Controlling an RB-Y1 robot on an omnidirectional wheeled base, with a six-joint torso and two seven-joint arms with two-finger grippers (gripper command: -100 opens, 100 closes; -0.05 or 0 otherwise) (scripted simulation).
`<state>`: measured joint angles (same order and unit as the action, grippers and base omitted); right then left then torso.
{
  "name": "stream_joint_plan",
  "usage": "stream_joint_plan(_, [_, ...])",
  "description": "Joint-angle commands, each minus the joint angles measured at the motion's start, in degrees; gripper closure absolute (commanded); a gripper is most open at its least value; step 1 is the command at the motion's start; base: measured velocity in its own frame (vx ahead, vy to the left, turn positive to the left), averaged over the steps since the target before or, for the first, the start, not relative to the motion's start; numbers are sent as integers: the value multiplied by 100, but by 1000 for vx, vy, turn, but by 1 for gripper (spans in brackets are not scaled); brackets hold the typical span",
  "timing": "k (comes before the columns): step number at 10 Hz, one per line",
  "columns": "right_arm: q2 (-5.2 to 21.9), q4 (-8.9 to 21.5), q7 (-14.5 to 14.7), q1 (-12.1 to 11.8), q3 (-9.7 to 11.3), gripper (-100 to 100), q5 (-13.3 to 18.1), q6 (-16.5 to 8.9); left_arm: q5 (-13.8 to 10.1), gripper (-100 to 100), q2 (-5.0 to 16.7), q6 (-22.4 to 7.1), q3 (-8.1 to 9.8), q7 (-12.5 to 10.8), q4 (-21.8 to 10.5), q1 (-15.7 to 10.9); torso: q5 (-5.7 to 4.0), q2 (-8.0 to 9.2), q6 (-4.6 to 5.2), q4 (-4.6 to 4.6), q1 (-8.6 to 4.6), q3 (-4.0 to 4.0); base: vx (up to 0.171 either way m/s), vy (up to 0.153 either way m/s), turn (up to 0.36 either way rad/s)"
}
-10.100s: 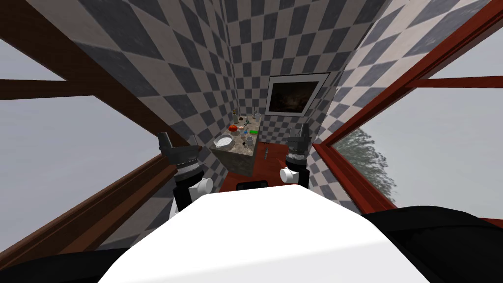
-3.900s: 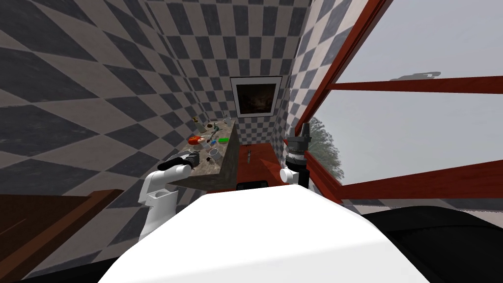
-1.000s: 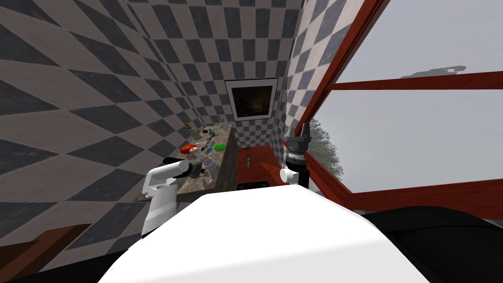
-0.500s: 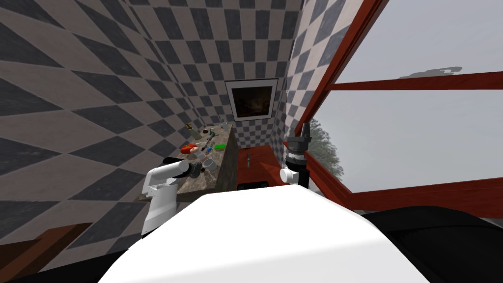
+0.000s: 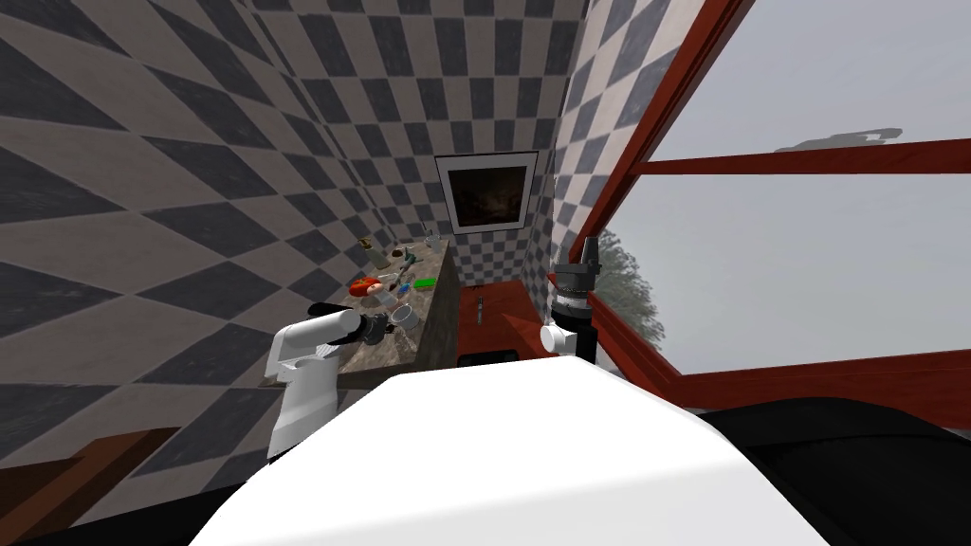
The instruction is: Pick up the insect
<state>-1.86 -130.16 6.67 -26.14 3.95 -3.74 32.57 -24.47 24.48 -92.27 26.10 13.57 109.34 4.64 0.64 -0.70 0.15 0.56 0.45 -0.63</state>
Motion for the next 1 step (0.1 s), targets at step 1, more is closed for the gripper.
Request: stream_joint_plan(1, [0,0,0,0,0,0,0,0,0,0,0,0,0,0,0,0,0,0,0,0,0,0,0,0,0])
